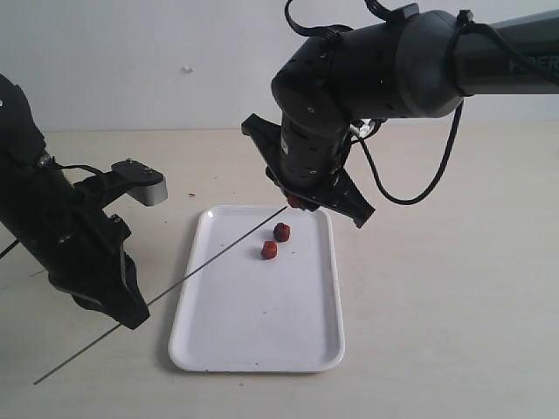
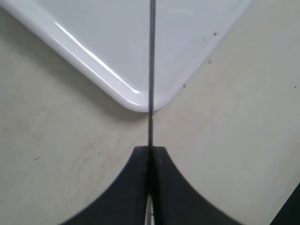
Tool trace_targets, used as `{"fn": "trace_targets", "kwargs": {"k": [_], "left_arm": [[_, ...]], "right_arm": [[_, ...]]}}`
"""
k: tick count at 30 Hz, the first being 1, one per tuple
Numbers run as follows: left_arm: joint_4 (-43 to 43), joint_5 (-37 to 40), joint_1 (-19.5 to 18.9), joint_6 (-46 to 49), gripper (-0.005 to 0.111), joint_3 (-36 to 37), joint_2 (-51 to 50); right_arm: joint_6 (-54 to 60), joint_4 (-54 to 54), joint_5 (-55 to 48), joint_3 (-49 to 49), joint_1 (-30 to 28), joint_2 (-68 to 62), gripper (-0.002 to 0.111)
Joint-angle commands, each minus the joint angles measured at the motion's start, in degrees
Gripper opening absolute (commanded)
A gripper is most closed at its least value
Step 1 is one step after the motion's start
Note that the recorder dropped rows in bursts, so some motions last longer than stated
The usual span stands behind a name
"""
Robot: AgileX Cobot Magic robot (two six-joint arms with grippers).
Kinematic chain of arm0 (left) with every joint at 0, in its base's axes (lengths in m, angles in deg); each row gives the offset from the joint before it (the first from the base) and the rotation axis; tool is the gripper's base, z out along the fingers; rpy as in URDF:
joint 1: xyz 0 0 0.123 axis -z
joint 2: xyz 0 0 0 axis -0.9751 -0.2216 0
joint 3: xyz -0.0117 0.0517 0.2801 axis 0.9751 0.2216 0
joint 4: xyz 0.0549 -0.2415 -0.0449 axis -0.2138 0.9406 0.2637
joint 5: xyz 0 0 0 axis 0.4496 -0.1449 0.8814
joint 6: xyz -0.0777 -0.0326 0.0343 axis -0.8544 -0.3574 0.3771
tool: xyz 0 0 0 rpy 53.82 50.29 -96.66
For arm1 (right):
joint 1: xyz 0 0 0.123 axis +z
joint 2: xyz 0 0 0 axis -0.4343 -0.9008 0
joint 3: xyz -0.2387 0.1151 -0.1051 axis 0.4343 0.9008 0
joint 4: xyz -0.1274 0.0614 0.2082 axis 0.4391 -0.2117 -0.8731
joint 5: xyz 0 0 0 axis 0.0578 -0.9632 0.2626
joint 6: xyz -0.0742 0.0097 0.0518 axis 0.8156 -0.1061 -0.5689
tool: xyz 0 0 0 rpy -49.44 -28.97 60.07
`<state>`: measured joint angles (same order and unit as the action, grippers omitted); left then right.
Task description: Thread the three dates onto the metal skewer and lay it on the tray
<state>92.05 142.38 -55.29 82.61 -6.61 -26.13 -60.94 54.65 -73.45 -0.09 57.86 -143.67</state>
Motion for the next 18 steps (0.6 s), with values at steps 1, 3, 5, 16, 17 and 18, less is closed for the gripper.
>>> {"fn": "trace_targets", "kwargs": {"k": [1, 3, 5, 16, 17, 18], "left_arm": [[0.67, -0.25, 0.34, 0.19, 0.0, -0.34, 0.14], [0.67, -0.25, 0.34, 0.19, 0.0, -0.34, 0.14], [0.67, -0.25, 0.34, 0.19, 0.0, -0.34, 0.14], [0.77, -0.25, 0.34, 0.19, 0.0, -0.34, 0.14], [0.77, -0.25, 0.34, 0.19, 0.0, -0.34, 0.14], [0.77, -0.25, 0.34, 0.19, 0.0, -0.34, 0.14]], "right_arm": [[0.5, -0.9, 0.11, -0.17, 0.22, 0.88, 0.028], [0.63, -0.9, 0.11, -0.17, 0.22, 0.88, 0.028], [1.01, -1.03, -0.01, -0.17, 0.22, 0.88, 0.028], [2.22, -3.01, -0.01, -0.17, 0.22, 0.88, 0.028], [2.34, -3.01, -0.01, -0.17, 0.22, 0.88, 0.028], [2.58, -3.01, -0.01, -0.17, 0.22, 0.88, 0.028]]}}
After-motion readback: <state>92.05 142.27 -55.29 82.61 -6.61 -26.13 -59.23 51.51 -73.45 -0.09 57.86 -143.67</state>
